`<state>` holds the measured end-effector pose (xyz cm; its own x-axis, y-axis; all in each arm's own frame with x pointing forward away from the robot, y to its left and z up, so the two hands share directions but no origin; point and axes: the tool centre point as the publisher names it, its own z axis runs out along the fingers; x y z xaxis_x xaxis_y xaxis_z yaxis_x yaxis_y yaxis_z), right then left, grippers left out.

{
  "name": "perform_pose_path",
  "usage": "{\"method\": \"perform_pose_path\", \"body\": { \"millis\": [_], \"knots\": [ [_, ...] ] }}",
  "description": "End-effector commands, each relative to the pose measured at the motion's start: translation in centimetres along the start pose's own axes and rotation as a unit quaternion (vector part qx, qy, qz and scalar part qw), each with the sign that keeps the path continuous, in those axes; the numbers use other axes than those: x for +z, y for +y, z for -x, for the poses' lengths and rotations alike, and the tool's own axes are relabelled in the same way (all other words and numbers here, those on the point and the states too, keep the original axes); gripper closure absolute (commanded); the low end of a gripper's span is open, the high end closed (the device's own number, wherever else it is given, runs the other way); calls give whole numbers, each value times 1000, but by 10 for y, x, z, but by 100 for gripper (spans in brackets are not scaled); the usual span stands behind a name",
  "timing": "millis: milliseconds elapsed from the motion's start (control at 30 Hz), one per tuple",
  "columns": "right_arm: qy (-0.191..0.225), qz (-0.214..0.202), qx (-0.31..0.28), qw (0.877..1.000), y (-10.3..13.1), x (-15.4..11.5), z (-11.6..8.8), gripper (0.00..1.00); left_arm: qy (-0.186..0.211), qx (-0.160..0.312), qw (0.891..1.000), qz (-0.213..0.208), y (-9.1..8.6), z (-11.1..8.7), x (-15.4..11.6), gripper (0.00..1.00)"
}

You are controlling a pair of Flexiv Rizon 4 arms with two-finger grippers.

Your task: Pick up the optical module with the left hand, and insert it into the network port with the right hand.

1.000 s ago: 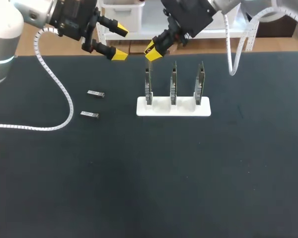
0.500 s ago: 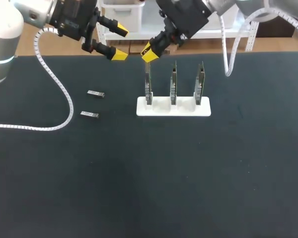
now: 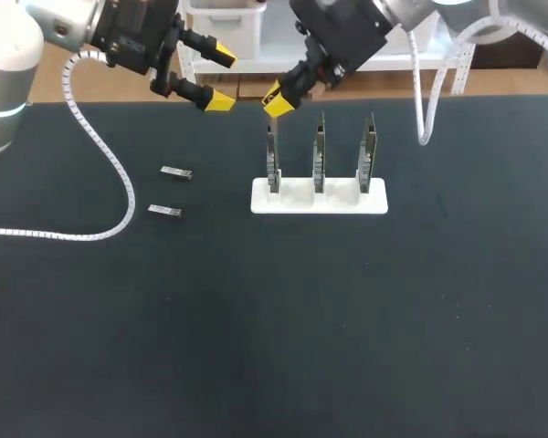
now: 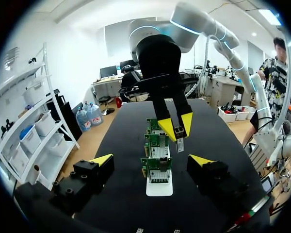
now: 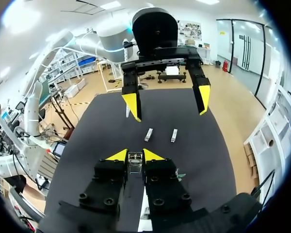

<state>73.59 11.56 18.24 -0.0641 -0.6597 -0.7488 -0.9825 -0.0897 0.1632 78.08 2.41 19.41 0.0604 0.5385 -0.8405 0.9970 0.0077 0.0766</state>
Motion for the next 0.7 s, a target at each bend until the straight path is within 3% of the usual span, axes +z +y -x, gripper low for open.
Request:
{"method": "perform_pose_path", "body": {
  "millis": [33,700],
  "knots": [
    [-2,-8,0,1000,6,-1,-3,100,3,-1,1000,0,0,1,0,0],
    [3,4,-17,1000,-7,-2,3,100,3,-1,1000,0,0,1,0,0]
  ]
}}
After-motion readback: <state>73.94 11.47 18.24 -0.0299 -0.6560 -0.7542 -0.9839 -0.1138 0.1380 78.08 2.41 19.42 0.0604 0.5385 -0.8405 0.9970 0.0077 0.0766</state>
